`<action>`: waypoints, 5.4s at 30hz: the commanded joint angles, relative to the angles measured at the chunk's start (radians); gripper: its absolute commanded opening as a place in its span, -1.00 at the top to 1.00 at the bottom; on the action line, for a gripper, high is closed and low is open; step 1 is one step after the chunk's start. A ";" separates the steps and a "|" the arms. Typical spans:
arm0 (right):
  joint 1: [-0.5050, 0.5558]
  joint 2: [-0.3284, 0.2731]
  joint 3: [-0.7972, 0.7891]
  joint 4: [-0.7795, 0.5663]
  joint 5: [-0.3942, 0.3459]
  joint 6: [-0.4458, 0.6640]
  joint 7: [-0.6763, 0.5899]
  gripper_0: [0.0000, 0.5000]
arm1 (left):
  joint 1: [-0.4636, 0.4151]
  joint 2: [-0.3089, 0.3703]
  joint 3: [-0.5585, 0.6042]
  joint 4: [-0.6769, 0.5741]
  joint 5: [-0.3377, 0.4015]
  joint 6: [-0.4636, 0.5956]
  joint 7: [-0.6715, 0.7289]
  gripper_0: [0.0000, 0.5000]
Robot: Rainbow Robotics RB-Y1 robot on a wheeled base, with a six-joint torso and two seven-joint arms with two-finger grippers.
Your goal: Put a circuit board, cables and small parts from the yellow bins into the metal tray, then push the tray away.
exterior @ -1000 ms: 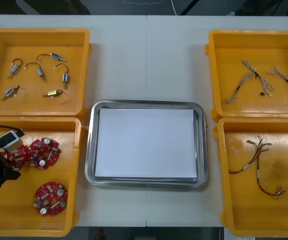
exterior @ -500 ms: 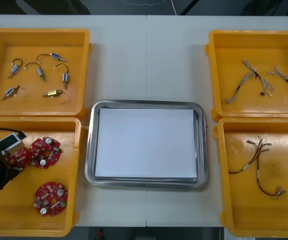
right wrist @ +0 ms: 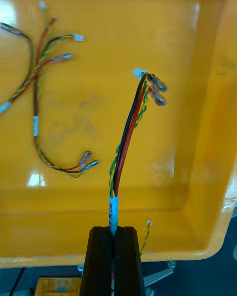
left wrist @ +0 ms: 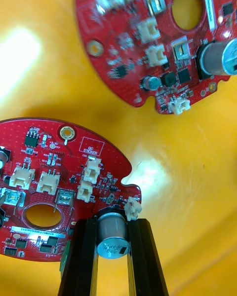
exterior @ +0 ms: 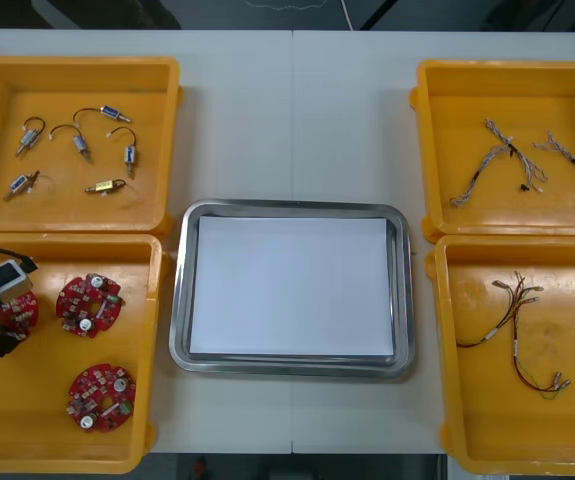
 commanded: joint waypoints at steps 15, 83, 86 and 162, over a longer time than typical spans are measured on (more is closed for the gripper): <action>-0.242 -0.211 0.074 -0.104 -0.228 0.014 0.016 1.00 | -0.090 0.033 0.203 -0.380 0.049 0.338 0.168 1.00; -0.409 -0.202 0.261 -0.134 -0.311 0.014 0.021 1.00 | -0.941 -0.381 -1.005 -0.173 -0.349 0.174 0.708 1.00; -0.409 -0.200 0.261 -0.134 -0.320 0.014 0.022 1.00 | -0.941 -0.376 -1.015 -0.173 -0.347 0.168 0.708 0.99; -1.053 0.151 1.292 0.179 0.094 -0.099 0.228 1.00 | -0.943 -0.349 -0.064 0.125 -0.301 0.719 0.361 -1.00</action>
